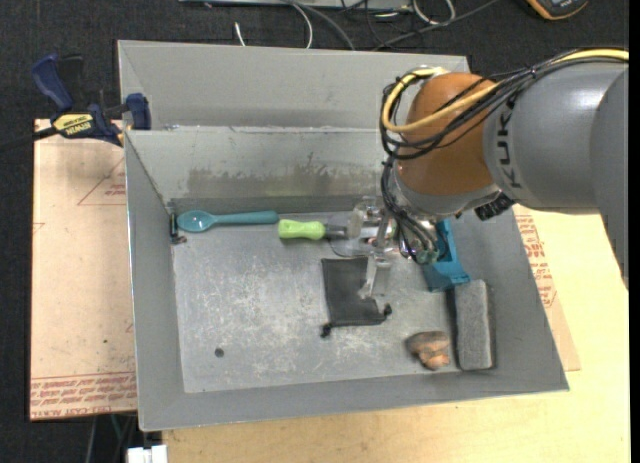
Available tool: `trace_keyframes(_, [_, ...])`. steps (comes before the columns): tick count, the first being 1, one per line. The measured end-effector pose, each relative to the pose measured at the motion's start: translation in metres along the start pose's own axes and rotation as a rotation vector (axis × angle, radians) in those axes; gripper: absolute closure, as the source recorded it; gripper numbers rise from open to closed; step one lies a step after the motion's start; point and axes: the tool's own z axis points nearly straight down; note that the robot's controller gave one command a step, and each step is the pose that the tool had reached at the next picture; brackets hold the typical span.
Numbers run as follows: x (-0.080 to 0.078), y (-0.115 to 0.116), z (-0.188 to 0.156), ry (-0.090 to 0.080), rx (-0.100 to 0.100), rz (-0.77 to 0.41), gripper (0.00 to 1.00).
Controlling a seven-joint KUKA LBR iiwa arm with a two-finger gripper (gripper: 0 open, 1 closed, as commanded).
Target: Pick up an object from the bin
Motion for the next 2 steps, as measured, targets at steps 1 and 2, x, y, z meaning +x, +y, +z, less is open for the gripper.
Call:
trace_keyframes(1, [0.006,0.017,0.040,-0.006,-0.001,-0.029,0.00])
trace_keyframes(2, [0.012,0.006,0.044,-0.006,-0.001,-0.048,0.00])
